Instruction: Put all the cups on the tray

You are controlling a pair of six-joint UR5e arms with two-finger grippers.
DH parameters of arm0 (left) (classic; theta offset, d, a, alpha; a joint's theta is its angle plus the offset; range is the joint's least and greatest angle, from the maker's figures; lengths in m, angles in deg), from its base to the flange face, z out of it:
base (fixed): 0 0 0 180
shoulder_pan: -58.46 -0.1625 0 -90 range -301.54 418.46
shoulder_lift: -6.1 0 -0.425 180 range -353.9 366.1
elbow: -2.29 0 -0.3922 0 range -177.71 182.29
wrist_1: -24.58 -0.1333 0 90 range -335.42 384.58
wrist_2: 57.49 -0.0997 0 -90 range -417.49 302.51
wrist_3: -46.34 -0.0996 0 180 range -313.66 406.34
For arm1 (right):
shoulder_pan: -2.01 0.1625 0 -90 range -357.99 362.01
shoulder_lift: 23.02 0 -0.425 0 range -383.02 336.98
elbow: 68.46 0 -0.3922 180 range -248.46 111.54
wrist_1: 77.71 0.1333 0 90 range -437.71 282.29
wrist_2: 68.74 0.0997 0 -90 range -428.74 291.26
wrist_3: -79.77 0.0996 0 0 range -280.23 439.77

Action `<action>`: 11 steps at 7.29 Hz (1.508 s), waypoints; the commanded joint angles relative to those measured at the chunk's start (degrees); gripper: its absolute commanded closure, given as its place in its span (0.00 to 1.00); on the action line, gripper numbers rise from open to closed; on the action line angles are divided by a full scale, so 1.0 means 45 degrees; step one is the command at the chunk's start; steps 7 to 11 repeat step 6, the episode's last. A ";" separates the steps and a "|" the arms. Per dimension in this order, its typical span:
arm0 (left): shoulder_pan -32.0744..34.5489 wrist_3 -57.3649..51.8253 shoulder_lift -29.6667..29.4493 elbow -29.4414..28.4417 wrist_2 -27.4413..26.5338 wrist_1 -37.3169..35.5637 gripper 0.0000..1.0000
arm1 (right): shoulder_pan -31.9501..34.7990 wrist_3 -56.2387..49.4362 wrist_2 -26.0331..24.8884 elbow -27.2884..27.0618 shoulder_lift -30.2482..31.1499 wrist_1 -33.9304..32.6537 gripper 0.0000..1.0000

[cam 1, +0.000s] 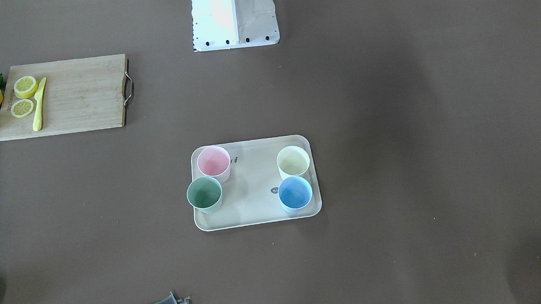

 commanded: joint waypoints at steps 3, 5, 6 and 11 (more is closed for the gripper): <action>-0.0001 -0.0019 -0.0040 -0.0097 -0.0140 0.0414 0.02 | -0.0417 0.0092 -0.0030 -0.0061 -0.0116 -0.0017 0.00; -0.0001 -0.0019 -0.0022 -0.0078 -0.0141 0.0414 0.02 | -0.0439 0.0131 0.0028 -0.0080 0.0018 -0.0018 0.00; -0.0020 -0.0019 -0.0060 -0.0058 -0.0121 0.0414 0.02 | -0.0439 0.0131 0.0008 -0.0022 0.0058 -0.0018 0.00; -0.0020 -0.0019 -0.0060 -0.0058 -0.0121 0.0414 0.02 | -0.0439 0.0131 0.0008 -0.0022 0.0058 -0.0018 0.00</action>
